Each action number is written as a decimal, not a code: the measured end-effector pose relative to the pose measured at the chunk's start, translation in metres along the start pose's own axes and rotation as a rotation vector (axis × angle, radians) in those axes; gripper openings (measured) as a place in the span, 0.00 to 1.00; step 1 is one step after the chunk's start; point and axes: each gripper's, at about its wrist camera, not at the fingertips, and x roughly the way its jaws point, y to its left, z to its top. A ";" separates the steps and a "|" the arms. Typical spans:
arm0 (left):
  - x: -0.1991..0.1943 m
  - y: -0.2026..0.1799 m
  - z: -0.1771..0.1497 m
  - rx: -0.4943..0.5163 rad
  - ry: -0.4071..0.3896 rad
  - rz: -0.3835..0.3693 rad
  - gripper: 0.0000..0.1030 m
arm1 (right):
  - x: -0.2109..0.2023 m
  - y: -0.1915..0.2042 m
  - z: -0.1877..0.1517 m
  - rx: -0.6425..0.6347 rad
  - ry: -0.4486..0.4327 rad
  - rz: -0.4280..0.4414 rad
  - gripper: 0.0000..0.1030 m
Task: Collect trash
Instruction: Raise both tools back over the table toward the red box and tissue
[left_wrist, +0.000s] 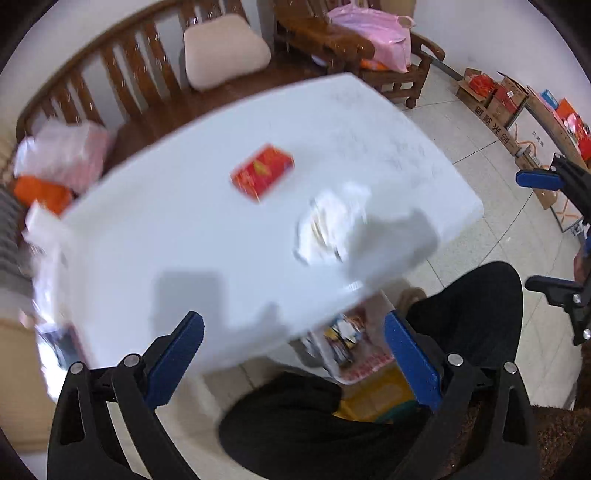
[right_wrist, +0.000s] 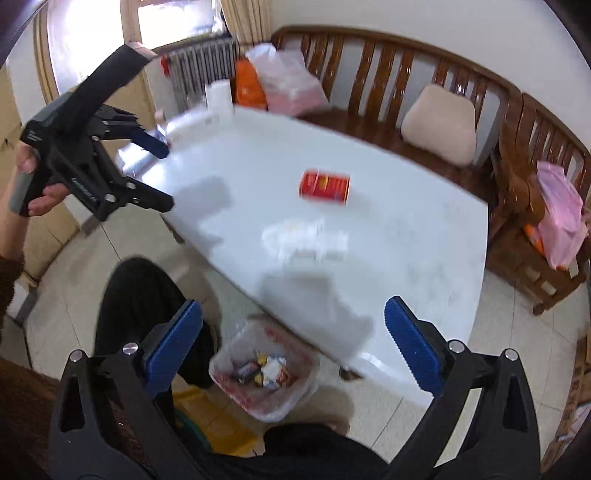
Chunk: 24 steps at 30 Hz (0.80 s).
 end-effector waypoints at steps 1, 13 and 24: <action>-0.006 0.003 0.012 0.012 -0.003 0.014 0.92 | -0.002 -0.003 0.008 -0.001 -0.006 0.001 0.94; 0.056 0.031 0.114 0.129 0.101 0.016 0.92 | 0.014 -0.028 0.073 -0.071 0.006 0.000 0.94; 0.155 0.048 0.140 0.130 0.233 -0.015 0.92 | 0.088 -0.036 0.080 -0.097 0.126 0.066 0.94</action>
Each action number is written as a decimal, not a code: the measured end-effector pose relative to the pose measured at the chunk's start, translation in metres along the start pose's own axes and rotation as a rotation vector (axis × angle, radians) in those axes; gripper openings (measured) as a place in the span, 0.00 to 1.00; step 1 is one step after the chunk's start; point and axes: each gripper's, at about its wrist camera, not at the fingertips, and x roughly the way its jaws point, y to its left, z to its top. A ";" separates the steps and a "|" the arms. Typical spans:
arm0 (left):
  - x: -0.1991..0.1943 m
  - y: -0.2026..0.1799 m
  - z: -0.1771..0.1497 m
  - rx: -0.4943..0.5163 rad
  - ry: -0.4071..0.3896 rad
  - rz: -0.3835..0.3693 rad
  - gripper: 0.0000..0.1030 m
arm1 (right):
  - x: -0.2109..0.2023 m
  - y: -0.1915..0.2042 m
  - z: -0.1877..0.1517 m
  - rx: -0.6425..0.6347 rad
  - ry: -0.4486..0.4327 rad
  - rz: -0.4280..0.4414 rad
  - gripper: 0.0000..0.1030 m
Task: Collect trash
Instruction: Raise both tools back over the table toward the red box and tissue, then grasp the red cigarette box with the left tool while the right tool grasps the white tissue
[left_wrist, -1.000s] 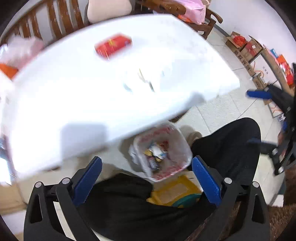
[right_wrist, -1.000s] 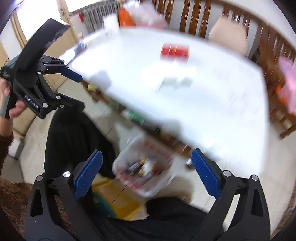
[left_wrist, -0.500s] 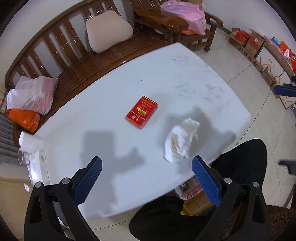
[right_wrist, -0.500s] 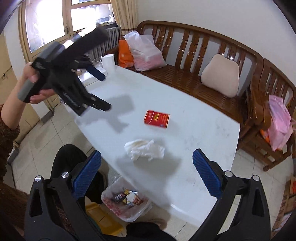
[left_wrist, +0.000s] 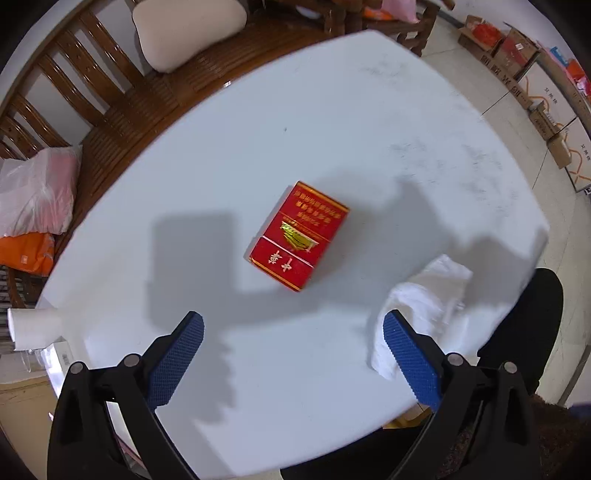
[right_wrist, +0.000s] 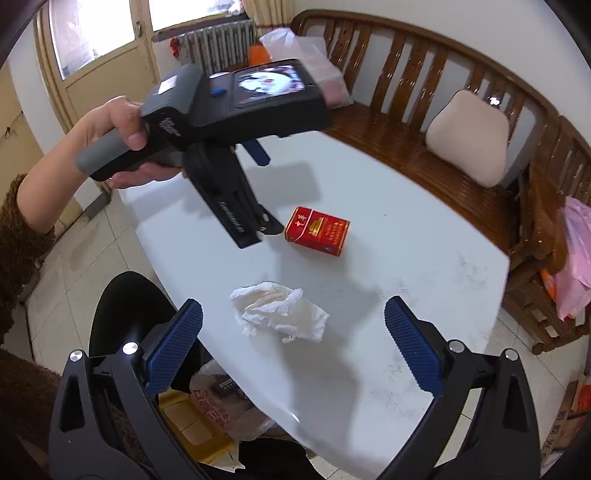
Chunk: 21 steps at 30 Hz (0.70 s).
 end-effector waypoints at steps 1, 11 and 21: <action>0.005 0.002 0.003 -0.004 0.009 -0.008 0.92 | 0.011 -0.001 0.001 0.001 0.017 0.016 0.94; 0.060 0.014 0.030 0.005 0.074 -0.038 0.92 | 0.088 0.006 0.002 -0.042 0.168 0.107 0.94; 0.093 0.015 0.043 0.012 0.103 -0.062 0.92 | 0.140 0.002 -0.007 -0.036 0.267 0.135 0.94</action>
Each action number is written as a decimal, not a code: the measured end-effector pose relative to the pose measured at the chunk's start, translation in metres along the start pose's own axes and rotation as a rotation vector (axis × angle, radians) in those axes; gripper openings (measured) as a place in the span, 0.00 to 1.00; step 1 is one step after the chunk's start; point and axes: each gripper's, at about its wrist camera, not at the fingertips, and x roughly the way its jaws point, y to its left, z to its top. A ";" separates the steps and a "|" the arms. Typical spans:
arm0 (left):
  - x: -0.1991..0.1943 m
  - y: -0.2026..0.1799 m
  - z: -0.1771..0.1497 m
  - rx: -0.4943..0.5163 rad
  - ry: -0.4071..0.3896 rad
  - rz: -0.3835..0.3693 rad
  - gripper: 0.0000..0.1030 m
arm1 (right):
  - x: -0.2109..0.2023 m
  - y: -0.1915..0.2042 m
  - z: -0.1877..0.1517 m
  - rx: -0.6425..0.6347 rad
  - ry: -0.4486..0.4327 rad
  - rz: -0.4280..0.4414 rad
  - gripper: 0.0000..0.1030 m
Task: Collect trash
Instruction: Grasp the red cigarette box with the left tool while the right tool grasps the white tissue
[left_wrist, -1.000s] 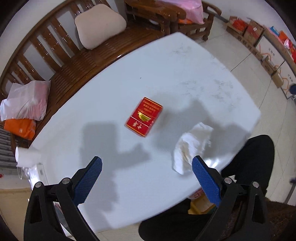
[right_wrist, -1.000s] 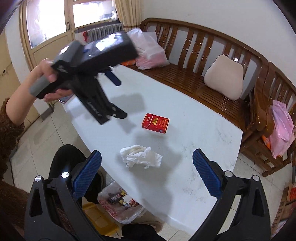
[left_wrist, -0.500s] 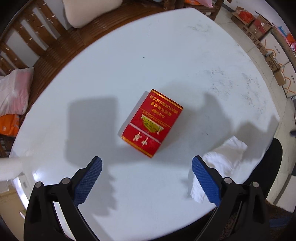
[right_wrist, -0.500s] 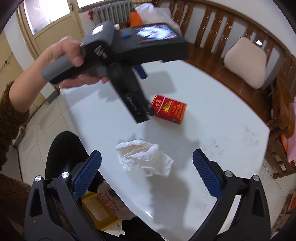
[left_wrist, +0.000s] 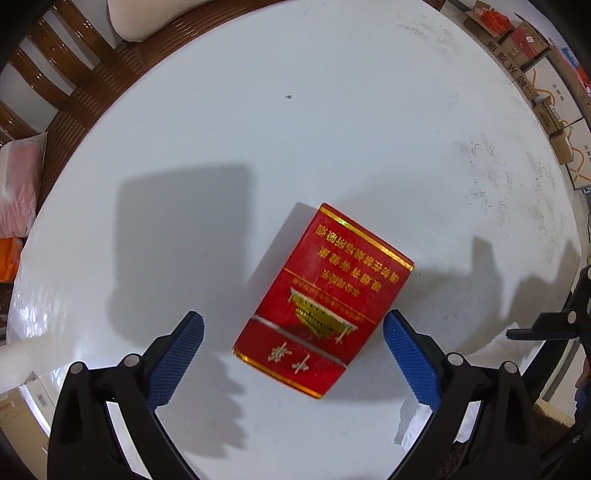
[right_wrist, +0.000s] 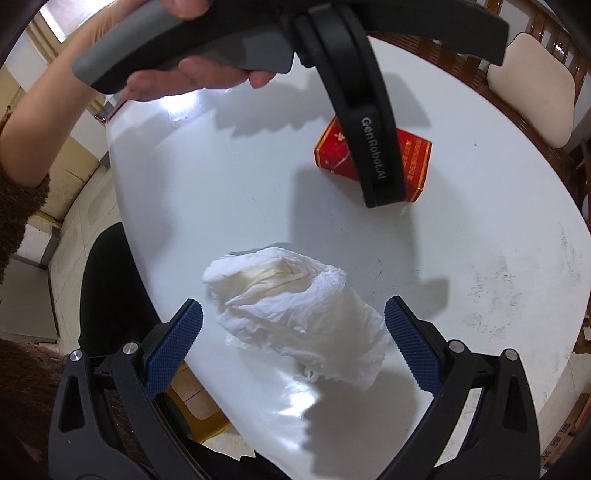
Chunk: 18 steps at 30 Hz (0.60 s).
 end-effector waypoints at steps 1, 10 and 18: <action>0.002 -0.001 0.000 0.007 -0.001 0.002 0.92 | 0.003 0.000 0.001 -0.003 0.004 -0.006 0.94; 0.009 -0.004 0.002 0.025 -0.014 0.003 0.93 | 0.029 0.003 0.001 -0.001 0.030 -0.007 0.94; 0.012 0.003 0.003 0.010 -0.021 -0.032 0.93 | 0.040 0.010 -0.001 -0.017 0.033 -0.043 0.94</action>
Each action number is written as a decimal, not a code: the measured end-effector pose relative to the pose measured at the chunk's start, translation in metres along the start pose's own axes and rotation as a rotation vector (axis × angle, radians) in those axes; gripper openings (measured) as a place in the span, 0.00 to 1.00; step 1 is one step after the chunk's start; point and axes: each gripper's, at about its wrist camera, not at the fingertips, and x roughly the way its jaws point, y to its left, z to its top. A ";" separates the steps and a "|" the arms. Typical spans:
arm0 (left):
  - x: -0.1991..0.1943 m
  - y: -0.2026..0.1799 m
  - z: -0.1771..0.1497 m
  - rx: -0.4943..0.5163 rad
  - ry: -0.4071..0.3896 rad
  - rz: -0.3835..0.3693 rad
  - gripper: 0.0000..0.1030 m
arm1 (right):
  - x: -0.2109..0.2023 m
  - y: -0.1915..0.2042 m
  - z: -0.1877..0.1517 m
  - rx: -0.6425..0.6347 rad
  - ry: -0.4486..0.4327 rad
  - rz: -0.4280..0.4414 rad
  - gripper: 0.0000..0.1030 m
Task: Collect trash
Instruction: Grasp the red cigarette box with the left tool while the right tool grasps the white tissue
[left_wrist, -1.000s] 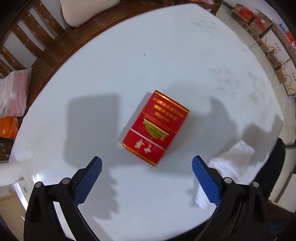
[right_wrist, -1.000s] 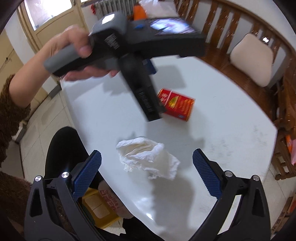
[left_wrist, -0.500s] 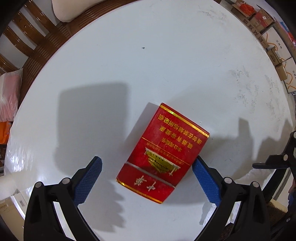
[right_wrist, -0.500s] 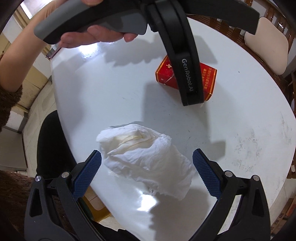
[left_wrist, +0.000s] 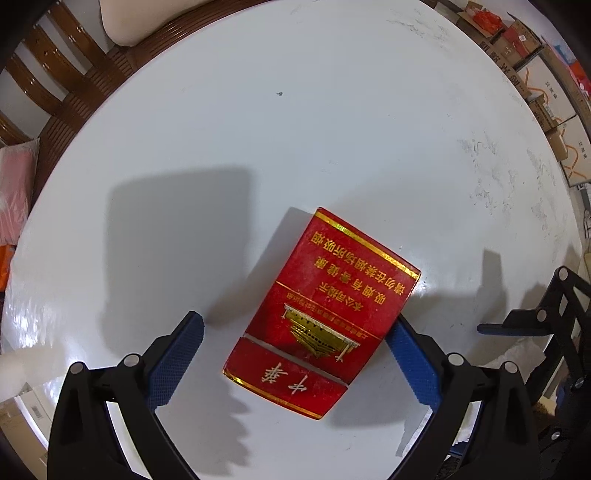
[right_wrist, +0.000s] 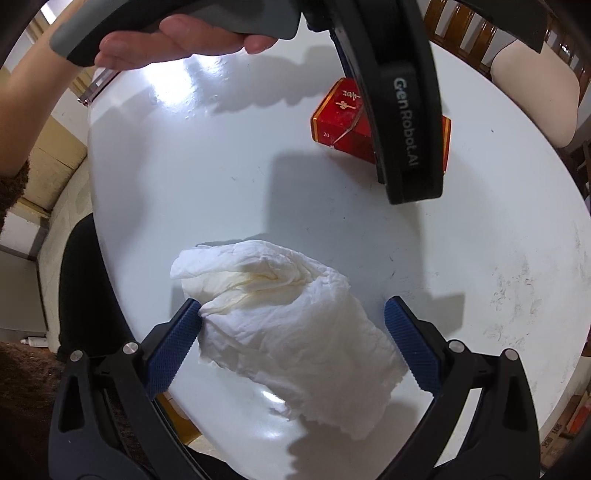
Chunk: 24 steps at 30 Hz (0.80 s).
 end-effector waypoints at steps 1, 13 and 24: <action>0.001 0.003 0.000 -0.007 -0.003 -0.006 0.93 | 0.001 0.002 0.000 -0.007 0.000 -0.010 0.94; -0.005 -0.002 -0.005 0.021 -0.049 -0.008 0.79 | -0.002 0.006 0.002 -0.018 -0.039 -0.063 0.60; -0.012 -0.001 -0.011 -0.089 -0.053 0.000 0.60 | -0.009 -0.001 -0.006 0.055 -0.075 -0.081 0.16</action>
